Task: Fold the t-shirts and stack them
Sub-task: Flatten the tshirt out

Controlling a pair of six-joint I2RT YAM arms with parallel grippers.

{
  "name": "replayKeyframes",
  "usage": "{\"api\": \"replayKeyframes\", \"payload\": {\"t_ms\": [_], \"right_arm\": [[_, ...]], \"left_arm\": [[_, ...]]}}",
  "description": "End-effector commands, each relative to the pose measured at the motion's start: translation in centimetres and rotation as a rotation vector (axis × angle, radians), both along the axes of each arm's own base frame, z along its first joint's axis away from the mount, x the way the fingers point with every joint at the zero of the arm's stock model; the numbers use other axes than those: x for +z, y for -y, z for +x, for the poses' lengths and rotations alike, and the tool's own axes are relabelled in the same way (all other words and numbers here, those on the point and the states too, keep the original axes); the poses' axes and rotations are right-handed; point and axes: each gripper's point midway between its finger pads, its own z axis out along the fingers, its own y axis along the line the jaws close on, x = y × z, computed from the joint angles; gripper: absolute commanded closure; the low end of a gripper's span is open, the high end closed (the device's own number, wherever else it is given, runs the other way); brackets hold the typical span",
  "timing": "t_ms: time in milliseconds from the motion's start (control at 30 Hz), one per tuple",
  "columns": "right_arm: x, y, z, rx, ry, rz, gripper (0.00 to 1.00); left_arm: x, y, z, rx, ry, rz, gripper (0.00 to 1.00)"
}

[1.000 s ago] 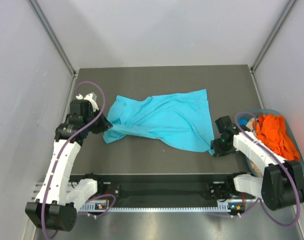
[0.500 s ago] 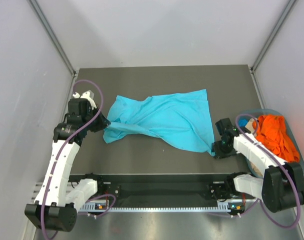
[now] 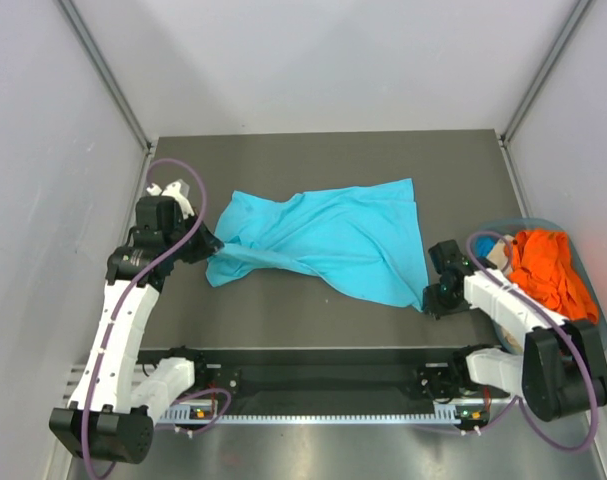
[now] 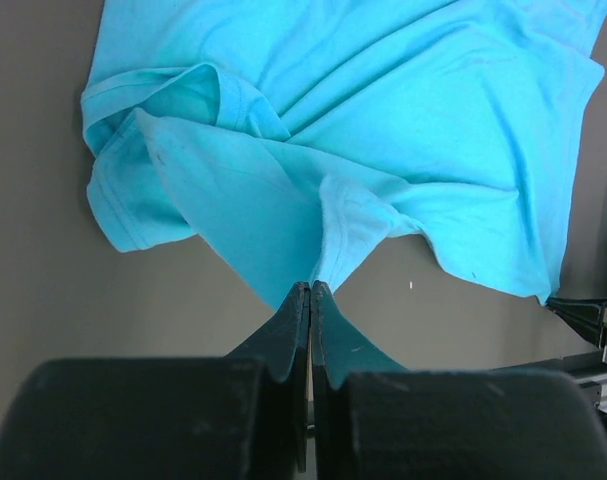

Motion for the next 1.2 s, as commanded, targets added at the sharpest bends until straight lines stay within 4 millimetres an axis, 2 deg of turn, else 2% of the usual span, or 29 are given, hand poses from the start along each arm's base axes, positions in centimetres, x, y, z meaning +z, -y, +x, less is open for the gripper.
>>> {"api": "replayKeyframes", "payload": {"t_ms": [0, 67, 100, 133, 167, 200, 233, 267, 300, 333, 367, 400, 433, 467, 500, 533, 567, 633, 667, 700, 767, 867, 933, 1033, 1133, 1167], "right_arm": [[0.2, 2.3, 1.6, 0.008, 0.109, -0.128, 1.00], [2.7, 3.2, 3.4, 0.031, 0.201, -0.188, 1.00], [4.6, 3.4, 4.3, 0.084, 0.268, -0.212, 1.00], [7.7, 3.3, 6.2, 0.111, 0.358, -0.228, 1.00], [10.0, 3.9, 7.2, 0.139, 0.419, -0.273, 1.00], [12.5, 4.2, 7.7, 0.203, 0.475, -0.317, 1.00], [16.8, 4.3, 9.0, 0.213, 0.572, -0.339, 1.00], [19.4, 4.5, 9.6, 0.234, 0.634, -0.371, 1.00], [22.1, 4.7, 9.6, 0.295, 0.695, -0.414, 1.00], [26.5, 4.6, 10.0, 0.301, 0.802, -0.429, 1.00], [28.9, 4.8, 9.8, 0.317, 0.848, -0.448, 1.00], [30.9, 5.0, 9.4, 0.346, 0.874, -0.480, 1.00], [35.6, 5.2, 8.7, 0.328, 0.966, -0.490, 1.00], [36.9, 5.4, 7.8, 0.341, 0.971, -0.495, 1.00], [38.5, 5.4, 7.3, 0.357, 0.995, -0.506, 1.00], [41.6, 5.2, 6.1, 0.362, 1.071, -0.489, 1.00], [43.0, 5.2, 5.3, 0.364, 1.109, -0.482, 1.00], [46.2, 5.1, 2.9, 0.354, 1.223, -0.461, 1.00], [47.0, 4.9, 2.0, 0.363, 1.265, -0.442, 1.00], [48.0, 5.1, 0.3, 0.336, 1.326, -0.423, 1.00], [49.2, 5.2, -1.8, 0.317, 1.398, -0.392, 1.00], [50.6, 5.2, -3.7, 0.308, 1.460, -0.363, 1.00], [51.7, 5.4, -4.4, 0.306, 1.487, -0.367, 1.00], [52.7, 5.1, -3.6, 0.336, 1.483, -0.391, 1.00], [52.4, 4.1, -0.7, 0.381, 1.452, -0.408, 1.00], [51.7, 3.6, 1.1, 0.415, 1.418, -0.417, 1.00]], "left_arm": [[2.2, 0.7, 0.9, -0.028, 0.100, -0.035, 1.00], [3.1, 0.6, 1.3, -0.051, 0.140, -0.009, 1.00], [4.4, -0.1, 2.0, -0.027, 0.178, 0.028, 1.00], [5.3, -0.6, 2.4, -0.015, 0.205, 0.058, 1.00], [6.5, -0.9, 2.8, -0.018, 0.239, 0.085, 1.00], [9.3, -1.0, 3.5, -0.016, 0.300, 0.096, 1.00], [11.2, -0.6, 3.9, -0.037, 0.348, 0.086, 1.00], [14.8, -0.3, 4.2, -0.052, 0.435, 0.074, 1.00], [16.7, 0.0, 4.6, -0.064, 0.485, 0.064, 1.00], [19.2, 0.7, 4.6, -0.095, 0.559, 0.046, 1.00], [21.5, 0.8, 4.5, -0.098, 0.618, 0.035, 1.00], [25.7, 0.8, 3.8, -0.097, 0.721, 0.032, 1.00], [27.8, 0.9, 3.2, -0.106, 0.777, 0.029, 1.00], [30.2, 1.0, 2.5, -0.116, 0.842, 0.025, 1.00], [34.2, 1.1, 0.8, -0.120, 0.942, 0.019, 1.00], [36.1, 1.0, -0.1, -0.118, 0.991, 0.017, 1.00], [38.8, 1.3, -1.9, -0.117, 1.074, -0.002, 1.00], [41.3, 1.2, -4.3, -0.111, 1.162, -0.035, 1.00], [42.8, 1.3, -5.7, -0.110, 1.221, -0.074, 1.00], [43.8, 1.3, -7.7, -0.123, 1.271, -0.094, 1.00], [45.3, 1.3, -10.4, -0.137, 1.330, -0.134, 1.00], [45.7, 2.1, -12.6, -0.206, 1.366, -0.135, 1.00], [45.5, 2.5, -13.2, -0.243, 1.378, -0.122, 1.00], [44.6, 2.6, -12.4, -0.252, 1.369, -0.093, 1.00], [42.7, 2.7, -8.9, -0.245, 1.300, -0.054, 1.00], [41.3, 2.9, -6.6, -0.245, 1.259, -0.023, 1.00]]}}
